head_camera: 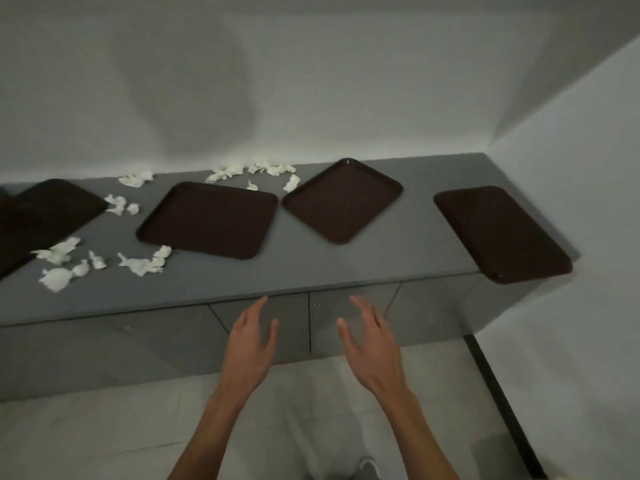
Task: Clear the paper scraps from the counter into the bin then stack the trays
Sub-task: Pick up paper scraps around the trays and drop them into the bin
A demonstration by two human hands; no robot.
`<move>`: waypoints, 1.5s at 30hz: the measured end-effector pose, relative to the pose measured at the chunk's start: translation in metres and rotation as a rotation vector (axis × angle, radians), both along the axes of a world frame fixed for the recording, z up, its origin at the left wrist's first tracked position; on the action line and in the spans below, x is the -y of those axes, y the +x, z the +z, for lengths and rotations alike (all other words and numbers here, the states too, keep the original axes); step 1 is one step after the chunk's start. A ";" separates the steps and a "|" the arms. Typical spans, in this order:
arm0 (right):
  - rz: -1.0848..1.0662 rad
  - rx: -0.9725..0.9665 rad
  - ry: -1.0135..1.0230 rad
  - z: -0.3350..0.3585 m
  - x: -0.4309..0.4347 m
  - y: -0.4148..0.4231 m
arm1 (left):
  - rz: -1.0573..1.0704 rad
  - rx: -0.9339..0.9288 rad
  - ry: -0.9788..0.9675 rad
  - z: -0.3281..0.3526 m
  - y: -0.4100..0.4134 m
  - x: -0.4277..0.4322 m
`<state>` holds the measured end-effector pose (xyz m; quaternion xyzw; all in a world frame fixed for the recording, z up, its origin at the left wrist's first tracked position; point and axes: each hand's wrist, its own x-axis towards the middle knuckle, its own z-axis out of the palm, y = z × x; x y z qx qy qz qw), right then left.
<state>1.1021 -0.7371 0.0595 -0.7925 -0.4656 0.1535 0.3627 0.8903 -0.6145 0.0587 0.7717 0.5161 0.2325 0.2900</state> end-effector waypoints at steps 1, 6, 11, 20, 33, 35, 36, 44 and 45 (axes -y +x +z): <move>0.029 0.004 -0.013 -0.001 -0.012 -0.008 | 0.041 0.000 -0.010 -0.001 -0.018 -0.008; 0.186 0.006 -0.086 -0.014 -0.075 -0.047 | 0.227 -0.015 -0.034 -0.008 -0.104 -0.045; 0.336 0.024 -0.099 -0.031 -0.153 -0.081 | 0.379 -0.034 -0.094 -0.023 -0.157 -0.101; 0.587 0.083 -0.150 -0.052 -0.333 -0.156 | 0.439 -0.108 -0.128 -0.042 -0.207 -0.224; 0.844 0.344 -0.335 -0.085 -0.528 -0.266 | 0.360 -0.275 -0.227 -0.095 -0.223 -0.382; 0.840 0.382 -0.336 -0.096 -0.530 -0.271 | 0.309 -0.299 -0.237 -0.106 -0.226 -0.391; 0.824 0.397 -0.330 -0.096 -0.528 -0.273 | 0.293 -0.293 -0.224 -0.108 -0.228 -0.393; 0.516 0.363 -0.349 -0.140 -0.481 -0.274 | 0.215 -0.194 -0.195 -0.114 -0.272 -0.387; 0.484 0.331 -0.346 -0.141 -0.474 -0.276 | 0.208 -0.186 -0.202 -0.114 -0.278 -0.387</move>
